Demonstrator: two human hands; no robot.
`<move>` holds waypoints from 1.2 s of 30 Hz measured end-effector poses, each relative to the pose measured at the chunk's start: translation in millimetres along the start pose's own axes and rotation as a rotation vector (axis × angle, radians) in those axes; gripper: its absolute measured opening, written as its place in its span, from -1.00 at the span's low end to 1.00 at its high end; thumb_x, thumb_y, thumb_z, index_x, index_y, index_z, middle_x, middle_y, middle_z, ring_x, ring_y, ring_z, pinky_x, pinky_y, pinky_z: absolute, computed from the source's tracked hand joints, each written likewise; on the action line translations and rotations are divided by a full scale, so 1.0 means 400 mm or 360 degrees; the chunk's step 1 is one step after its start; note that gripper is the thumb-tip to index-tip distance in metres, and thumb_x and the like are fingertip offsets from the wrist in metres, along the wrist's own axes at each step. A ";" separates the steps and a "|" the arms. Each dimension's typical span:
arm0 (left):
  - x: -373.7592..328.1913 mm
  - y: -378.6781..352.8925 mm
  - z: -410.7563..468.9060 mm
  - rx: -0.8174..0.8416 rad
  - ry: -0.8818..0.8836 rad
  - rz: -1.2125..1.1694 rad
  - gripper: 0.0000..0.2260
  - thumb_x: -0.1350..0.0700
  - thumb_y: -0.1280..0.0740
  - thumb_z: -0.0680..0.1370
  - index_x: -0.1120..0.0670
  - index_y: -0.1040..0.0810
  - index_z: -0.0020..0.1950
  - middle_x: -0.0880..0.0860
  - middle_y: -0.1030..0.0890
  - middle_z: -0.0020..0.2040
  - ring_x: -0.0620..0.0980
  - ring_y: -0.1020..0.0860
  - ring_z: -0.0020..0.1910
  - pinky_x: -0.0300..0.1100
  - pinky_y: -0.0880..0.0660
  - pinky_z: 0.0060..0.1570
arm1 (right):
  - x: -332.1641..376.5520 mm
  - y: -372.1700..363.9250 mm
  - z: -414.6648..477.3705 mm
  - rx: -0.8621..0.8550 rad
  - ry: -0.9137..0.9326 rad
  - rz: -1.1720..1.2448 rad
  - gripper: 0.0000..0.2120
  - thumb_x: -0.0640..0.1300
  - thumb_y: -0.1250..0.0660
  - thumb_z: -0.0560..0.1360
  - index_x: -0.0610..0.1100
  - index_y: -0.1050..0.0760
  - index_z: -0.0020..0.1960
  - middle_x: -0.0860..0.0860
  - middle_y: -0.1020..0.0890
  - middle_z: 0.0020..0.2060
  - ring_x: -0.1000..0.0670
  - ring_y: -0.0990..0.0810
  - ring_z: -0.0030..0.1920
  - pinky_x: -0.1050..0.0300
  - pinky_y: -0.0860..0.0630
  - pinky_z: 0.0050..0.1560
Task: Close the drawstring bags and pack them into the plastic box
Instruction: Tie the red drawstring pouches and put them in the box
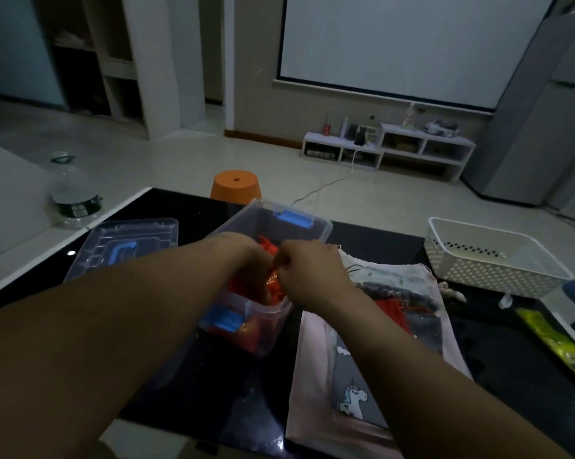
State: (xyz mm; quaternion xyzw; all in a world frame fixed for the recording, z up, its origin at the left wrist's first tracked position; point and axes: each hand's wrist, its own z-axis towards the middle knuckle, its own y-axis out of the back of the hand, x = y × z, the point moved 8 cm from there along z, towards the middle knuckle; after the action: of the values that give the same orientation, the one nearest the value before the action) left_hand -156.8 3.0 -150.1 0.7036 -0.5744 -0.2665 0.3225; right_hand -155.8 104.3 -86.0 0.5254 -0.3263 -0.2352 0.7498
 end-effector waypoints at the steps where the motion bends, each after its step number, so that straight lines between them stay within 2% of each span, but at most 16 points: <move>1: 0.000 0.002 0.012 0.0006 -0.0021 -0.0085 -0.82 0.00 -0.41 0.62 -0.10 -0.50 0.20 0.05 -0.52 0.39 0.17 -0.50 0.37 0.20 -0.42 0.42 | -0.006 0.001 -0.002 -0.0059 -0.0002 0.0043 -0.81 -0.04 -0.27 0.58 0.04 -0.65 0.06 0.05 -0.71 -0.05 -0.05 -0.64 -0.03 -0.09 -0.56 0.13; 4: 0.003 0.025 0.022 -0.0151 -0.0055 -0.0331 -0.42 -0.04 -0.49 0.54 -0.20 -0.31 0.48 -0.01 -0.42 0.46 0.21 -0.46 0.39 0.27 -0.45 0.36 | -0.044 0.039 -0.033 -0.0336 -0.0058 0.0251 -0.82 -0.06 -0.26 0.61 -0.01 -0.64 0.05 0.04 -0.66 -0.05 -0.02 -0.60 -0.05 -0.02 -0.56 0.00; 6: 0.005 0.064 0.019 -0.0372 -0.0103 -0.0287 -0.31 -0.15 -0.52 0.45 -0.29 -0.25 0.49 -0.04 -0.46 0.42 0.17 -0.51 0.31 0.28 -0.51 0.27 | -0.085 0.074 -0.066 -0.0486 -0.0103 0.0386 -0.85 -0.09 -0.26 0.64 -0.05 -0.61 0.07 0.02 -0.63 -0.02 -0.02 -0.56 0.00 -0.03 -0.53 0.04; 8: -0.023 0.106 -0.023 -0.0586 -0.0180 -0.0235 -0.47 -0.23 -0.42 0.50 -0.23 -0.36 0.43 -0.06 -0.53 0.32 0.07 -0.55 0.22 0.17 -0.52 0.25 | -0.142 0.100 -0.105 -0.0533 -0.0186 0.0496 -0.86 -0.11 -0.26 0.65 -0.05 -0.59 0.11 0.02 -0.62 0.02 -0.01 -0.55 0.05 -0.01 -0.51 0.09; 10: -0.073 0.160 -0.107 -0.1018 -0.0337 -0.0214 -0.60 -0.25 -0.30 0.56 -0.18 -0.47 0.37 -0.08 -0.56 0.29 -0.02 -0.55 0.18 0.01 -0.52 0.21 | -0.217 0.119 -0.139 -0.0519 -0.0317 0.0600 -0.84 -0.12 -0.26 0.65 -0.05 -0.59 0.16 0.03 -0.63 0.07 0.01 -0.57 0.10 0.02 -0.50 0.13; 12: -0.144 0.184 -0.219 -0.1444 -0.0530 -0.0426 -0.66 -0.14 -0.30 0.64 -0.09 -0.50 0.39 -0.08 -0.52 0.26 -0.08 -0.51 0.17 -0.11 -0.48 0.09 | -0.301 0.136 -0.181 -0.0490 -0.0494 0.0637 -0.79 -0.13 -0.26 0.64 -0.06 -0.59 0.21 0.05 -0.64 0.11 0.04 -0.57 0.14 0.12 -0.44 0.11; 14: -0.233 0.166 -0.299 -0.1605 -0.0782 -0.0729 -0.75 -0.02 -0.31 0.67 -0.02 -0.53 0.34 -0.10 -0.51 0.20 -0.13 -0.51 0.12 -0.22 -0.47 0.03 | -0.395 0.145 -0.227 -0.0466 -0.0705 0.0660 -0.77 -0.16 -0.26 0.63 -0.09 -0.61 0.22 0.01 -0.67 0.13 0.00 -0.60 0.14 0.13 -0.46 0.13; 16: -0.311 0.128 -0.303 -0.1440 -0.0961 -0.1061 -0.81 0.05 -0.32 0.68 0.01 -0.56 0.29 -0.09 -0.60 0.14 -0.14 -0.58 0.07 -0.26 -0.55 0.06 | -0.475 0.131 -0.265 -0.0384 -0.0904 0.0772 -0.81 -0.20 -0.27 0.58 -0.18 -0.65 0.08 -0.13 -0.71 0.03 -0.15 -0.68 0.05 -0.13 -0.62 0.11; 18: -0.359 0.077 -0.245 -0.1189 -0.0964 -0.1345 -0.85 0.06 -0.32 0.68 0.01 -0.59 0.22 -0.04 -0.66 0.04 -0.09 -0.66 0.01 -0.07 -0.66 0.05 | -0.526 0.100 -0.295 -0.0241 -0.1001 0.0916 -0.85 -0.27 -0.30 0.49 -0.31 -0.63 -0.12 -0.25 -0.69 -0.20 -0.22 -0.68 -0.19 -0.27 -0.65 -0.07; 21: -0.369 -0.010 -0.110 -0.1025 -0.0670 -0.1467 -0.88 0.07 -0.35 0.63 0.08 -0.63 -0.02 0.12 -0.69 -0.12 0.13 -0.69 -0.11 0.16 -0.66 0.00 | -0.565 0.056 -0.336 -0.0011 -0.1076 0.0911 -0.83 -0.30 -0.32 0.49 -0.32 -0.65 -0.22 -0.19 -0.62 -0.38 -0.11 -0.56 -0.35 -0.06 -0.47 -0.25; 24: -0.382 -0.093 -0.001 -0.0792 -0.0413 -0.1280 -0.80 0.05 -0.37 0.61 0.16 -0.63 -0.11 0.21 -0.70 -0.11 0.20 -0.67 -0.10 0.05 -0.65 0.01 | -0.563 0.020 -0.338 0.0162 -0.1039 0.0704 -0.74 -0.20 -0.32 0.54 -0.21 -0.59 -0.30 -0.10 -0.58 -0.40 -0.02 -0.49 -0.37 0.14 -0.39 -0.29; 27: -0.393 -0.129 0.051 -0.0753 -0.0273 -0.0941 -0.71 -0.04 -0.36 0.59 0.20 -0.67 0.03 0.23 -0.69 0.02 0.18 -0.63 -0.03 -0.12 -0.51 -0.09 | -0.553 -0.015 -0.324 0.0267 -0.1056 0.0575 -0.73 -0.16 -0.34 0.57 -0.10 -0.49 -0.31 0.02 -0.45 -0.40 0.07 -0.38 -0.38 0.20 -0.27 -0.39; 29: -0.389 -0.133 0.067 -0.0799 -0.0240 -0.0863 -0.72 -0.07 -0.37 0.56 0.15 -0.66 -0.01 0.16 -0.68 -0.01 0.10 -0.58 -0.09 -0.15 -0.43 -0.12 | -0.553 -0.039 -0.317 0.0251 -0.1129 0.0694 -0.76 -0.17 -0.39 0.52 -0.07 -0.47 -0.30 0.02 -0.49 -0.37 0.07 -0.41 -0.36 0.23 -0.29 -0.37; 31: -0.377 -0.137 0.087 -0.0813 -0.0221 -0.0949 -0.75 -0.06 -0.42 0.50 0.12 -0.59 -0.18 0.13 -0.68 -0.12 0.08 -0.60 -0.15 -0.14 -0.43 -0.19 | -0.556 -0.062 -0.316 0.0169 -0.1266 0.0970 -0.92 -0.15 -0.46 0.42 -0.09 -0.56 -0.18 -0.06 -0.60 -0.28 0.00 -0.52 -0.30 0.19 -0.44 -0.25; 33: -0.375 -0.143 0.089 -0.0797 -0.0250 -0.1080 -0.73 0.00 -0.47 0.48 0.08 -0.48 -0.31 0.05 -0.61 -0.28 0.04 -0.57 -0.24 -0.15 -0.37 -0.28 | -0.561 -0.088 -0.314 0.0123 -0.1368 0.1213 -0.83 -0.14 -0.50 0.38 -0.13 -0.61 -0.06 -0.11 -0.65 -0.23 -0.05 -0.59 -0.28 0.07 -0.55 -0.20; 36: -0.382 -0.142 0.072 -0.0828 -0.0300 -0.1197 -0.76 0.10 -0.50 0.47 0.05 -0.47 -0.27 -0.02 -0.56 -0.31 -0.08 -0.52 -0.30 -0.18 -0.31 -0.37 | -0.542 -0.102 -0.312 0.0117 -0.1428 0.1429 -0.76 -0.12 -0.55 0.46 -0.21 -0.65 0.06 -0.17 -0.74 -0.10 -0.17 -0.73 -0.12 -0.12 -0.69 0.03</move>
State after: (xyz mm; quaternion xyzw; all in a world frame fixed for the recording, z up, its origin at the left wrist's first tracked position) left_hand -172.6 155.9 -211.3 0.7315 -0.2203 -0.5629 0.3155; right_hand -211.1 320.5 -206.4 0.2130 -0.8050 -0.0839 0.5473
